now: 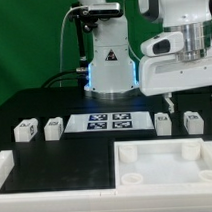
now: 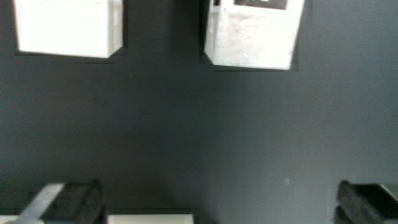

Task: Assemble one leg

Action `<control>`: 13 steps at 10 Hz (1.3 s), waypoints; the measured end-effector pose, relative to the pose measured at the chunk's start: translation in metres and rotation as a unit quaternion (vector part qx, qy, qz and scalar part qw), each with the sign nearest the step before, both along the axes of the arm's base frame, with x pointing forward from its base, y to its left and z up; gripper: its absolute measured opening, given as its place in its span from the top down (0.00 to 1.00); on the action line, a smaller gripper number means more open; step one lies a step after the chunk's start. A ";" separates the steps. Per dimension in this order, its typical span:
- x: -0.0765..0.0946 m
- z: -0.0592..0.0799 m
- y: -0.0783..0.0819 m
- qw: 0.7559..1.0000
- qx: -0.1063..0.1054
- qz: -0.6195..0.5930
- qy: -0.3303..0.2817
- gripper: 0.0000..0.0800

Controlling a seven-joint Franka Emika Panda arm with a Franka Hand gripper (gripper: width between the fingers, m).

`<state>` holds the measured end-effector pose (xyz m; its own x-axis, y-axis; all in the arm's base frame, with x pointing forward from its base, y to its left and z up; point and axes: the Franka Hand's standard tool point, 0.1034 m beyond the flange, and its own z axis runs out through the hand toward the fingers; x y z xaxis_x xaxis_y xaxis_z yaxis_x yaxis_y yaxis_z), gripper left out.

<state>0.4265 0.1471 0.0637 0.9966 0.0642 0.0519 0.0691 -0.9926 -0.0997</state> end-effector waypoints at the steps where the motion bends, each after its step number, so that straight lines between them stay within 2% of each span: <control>1: 0.000 0.000 0.000 1.000 0.000 0.000 0.001 0.19; 2: -0.009 -0.002 -0.003 0.998 -0.011 0.010 0.054 0.19; 3: -0.008 0.000 -0.003 0.995 -0.016 0.015 0.100 0.19; 4: -0.008 0.000 -0.002 0.989 -0.021 0.018 0.147 0.19; 5: -0.015 -0.003 0.003 0.978 -0.032 0.000 0.205 0.19; 7: -0.022 -0.009 0.008 0.948 -0.045 0.004 0.315 0.19; 8: -0.024 -0.012 0.010 0.924 -0.052 0.002 0.378 0.19; 10: -0.023 -0.016 0.011 0.900 -0.054 0.009 0.433 0.19; 11: -0.020 -0.018 0.012 0.905 -0.052 0.008 0.423 0.19; 13: -0.030 -0.023 0.019 0.898 -0.067 -0.007 0.435 0.19</control>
Offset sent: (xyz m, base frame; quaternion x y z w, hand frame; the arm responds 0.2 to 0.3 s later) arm 0.0000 0.0000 0.0000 0.0000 -0.2667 0.0000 0.9638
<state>0.3967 0.1662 0.0411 0.6565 -0.0007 -0.7544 0.0101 -0.9999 0.0098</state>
